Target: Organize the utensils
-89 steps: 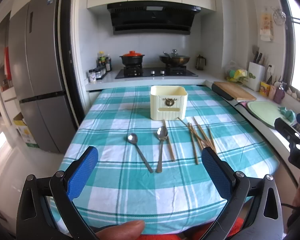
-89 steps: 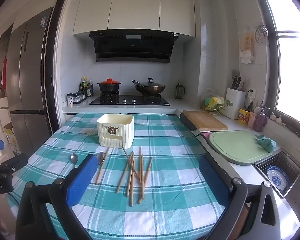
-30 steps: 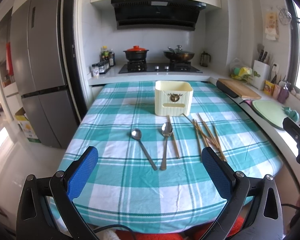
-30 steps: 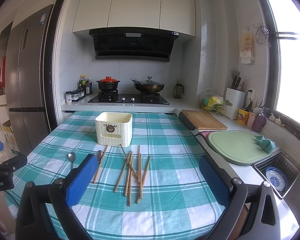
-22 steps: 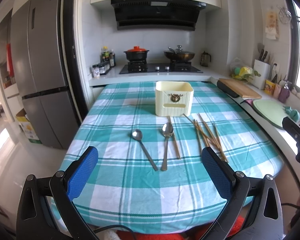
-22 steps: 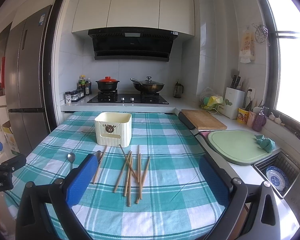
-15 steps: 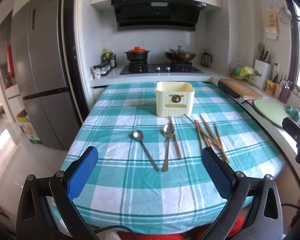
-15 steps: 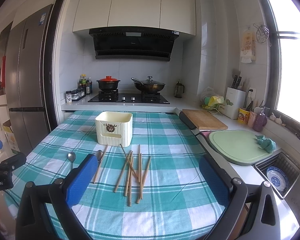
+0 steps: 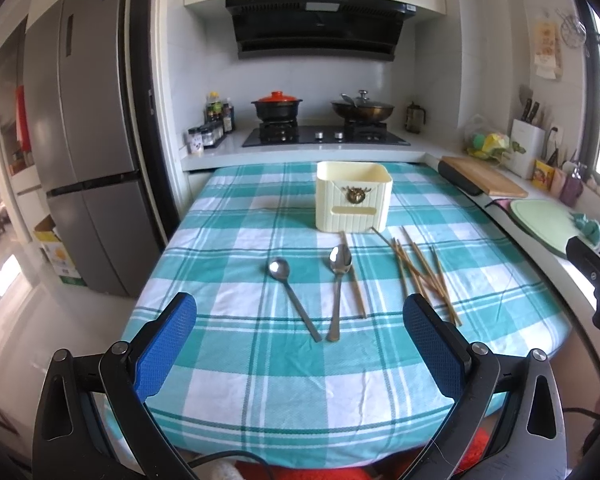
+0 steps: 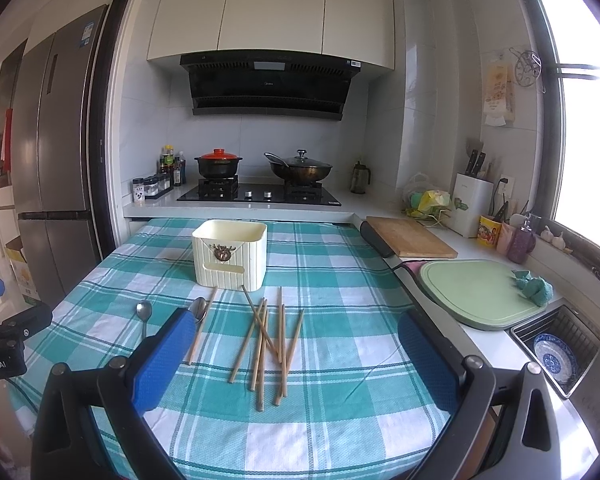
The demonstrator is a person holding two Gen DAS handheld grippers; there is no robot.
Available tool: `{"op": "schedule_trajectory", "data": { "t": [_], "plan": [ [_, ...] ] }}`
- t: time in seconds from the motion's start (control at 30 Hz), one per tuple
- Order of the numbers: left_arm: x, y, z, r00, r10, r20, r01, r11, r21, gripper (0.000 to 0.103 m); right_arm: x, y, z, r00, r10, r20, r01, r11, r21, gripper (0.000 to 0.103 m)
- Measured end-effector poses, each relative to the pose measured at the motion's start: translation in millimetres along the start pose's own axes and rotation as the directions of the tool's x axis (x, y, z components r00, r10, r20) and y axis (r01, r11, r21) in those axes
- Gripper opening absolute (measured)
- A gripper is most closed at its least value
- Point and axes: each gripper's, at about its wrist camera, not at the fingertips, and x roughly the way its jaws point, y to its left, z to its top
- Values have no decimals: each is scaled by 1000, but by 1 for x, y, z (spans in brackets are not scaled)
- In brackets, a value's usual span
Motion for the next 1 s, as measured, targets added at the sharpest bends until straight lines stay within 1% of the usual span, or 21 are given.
{"op": "schedule_trajectory", "data": {
  "t": [0.13,0.27,0.37,0.5,0.57,0.67,0.77,0.87,0.93,1.0],
  "plan": [
    [2,8,-1,999,-42,-9,41,999,-32,103,1,1,1,1000,3,2,-3,1000,0,103],
    [13,18,-4,997,-58,-45,55,996,-71,103,5,1,0,1000,8,-2,-8,1000,0,103],
    [26,25,-6,995,-61,-75,54,994,-95,103,13,2,-2,1000,14,-17,-14,1000,2,103],
    [58,36,-12,991,-31,-133,13,991,-131,103,28,-2,-3,999,16,-39,-16,1000,5,103],
    [78,42,-16,984,-28,-176,1,988,-154,103,40,-10,-4,998,16,-57,-15,1000,17,103],
    [113,49,-22,970,-36,-241,-9,983,-181,103,58,-23,-10,996,-1,-87,4,999,38,103],
    [142,49,-24,958,-30,-284,-22,984,-179,103,86,-45,-21,989,-27,-145,36,998,61,103],
    [173,48,-24,948,-14,-317,-40,986,-161,103,120,-65,-37,974,-53,-220,71,995,75,103],
    [196,47,-23,938,-7,-347,-49,987,-153,103,142,-72,-45,961,-51,-270,72,995,67,103],
    [213,47,-23,930,7,-367,-64,987,-145,103,164,-72,-52,949,-29,-314,50,997,58,103]
  ]
}}
